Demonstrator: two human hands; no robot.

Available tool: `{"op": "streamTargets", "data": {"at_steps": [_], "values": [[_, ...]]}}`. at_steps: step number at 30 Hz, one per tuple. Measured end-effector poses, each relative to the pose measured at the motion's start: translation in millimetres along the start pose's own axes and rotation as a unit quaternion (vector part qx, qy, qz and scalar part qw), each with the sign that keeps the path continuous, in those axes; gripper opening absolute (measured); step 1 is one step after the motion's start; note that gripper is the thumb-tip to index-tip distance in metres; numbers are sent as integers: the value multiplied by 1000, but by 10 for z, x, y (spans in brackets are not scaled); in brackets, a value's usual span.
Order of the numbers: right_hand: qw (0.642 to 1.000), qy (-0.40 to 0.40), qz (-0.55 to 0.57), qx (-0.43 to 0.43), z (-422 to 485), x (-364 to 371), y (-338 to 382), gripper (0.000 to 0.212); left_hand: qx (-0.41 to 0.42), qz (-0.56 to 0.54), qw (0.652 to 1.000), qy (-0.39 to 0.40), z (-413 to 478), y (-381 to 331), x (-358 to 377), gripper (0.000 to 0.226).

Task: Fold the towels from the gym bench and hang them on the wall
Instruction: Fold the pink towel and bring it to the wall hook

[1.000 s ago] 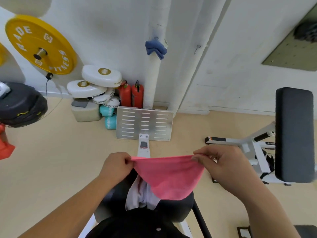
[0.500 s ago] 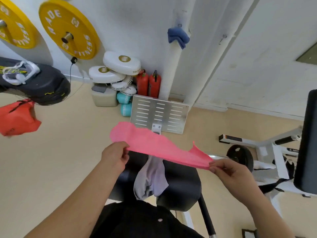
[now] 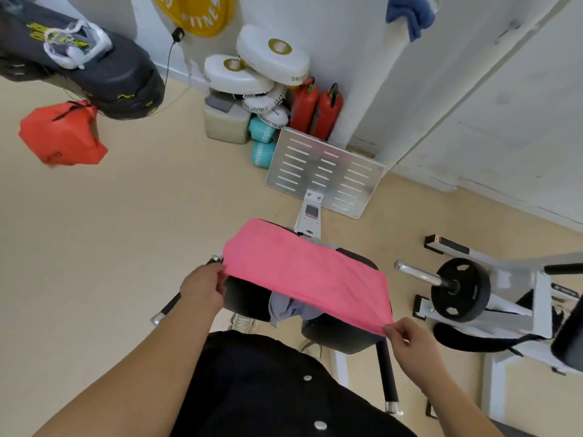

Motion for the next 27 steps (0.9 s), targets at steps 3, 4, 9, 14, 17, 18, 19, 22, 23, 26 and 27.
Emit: {"op": "streamTargets", "data": {"at_steps": [3,4,9,14,17,18,19,22,23,26,27], "values": [[1000,-4,-17,-3,3,38,66,21,-70,-42,995,65,61,-67,56,22],[1000,-4,-20,0,12,48,88,21,-104,-70,989,83,63,-98,62,21],[998,-53,3,36,90,50,99,21,-209,-46,956,202,-65,-174,82,9],[996,-69,-1,51,97,109,124,21,-185,-72,955,220,-193,-135,170,9],[995,-75,-3,65,58,149,111,23,-132,-69,973,175,-198,-231,158,11],[995,-78,-1,68,46,154,110,23,-117,-67,978,161,-181,-270,142,12],[994,-80,2,69,37,157,108,24,-106,-72,981,149,-169,-316,121,12],[994,-80,14,73,13,178,118,25,-98,-114,982,112,-97,-411,35,8],[994,-79,17,76,4,190,120,25,-101,-132,980,108,-75,-438,8,11],[993,-78,18,87,-26,217,102,26,-106,-157,976,110,-35,-503,-39,15],[992,-80,21,94,-31,207,80,26,-87,-149,980,99,-62,-525,-24,10]]}}
Point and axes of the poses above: each hand's wrist, its own z-axis towards the middle knuckle, its own x-axis out of the palm, y = z × x, the point moved 2 cm from there along z, towards the middle knuckle, and after that the axes turned 3 degrees about z, right-handed, at the moved point
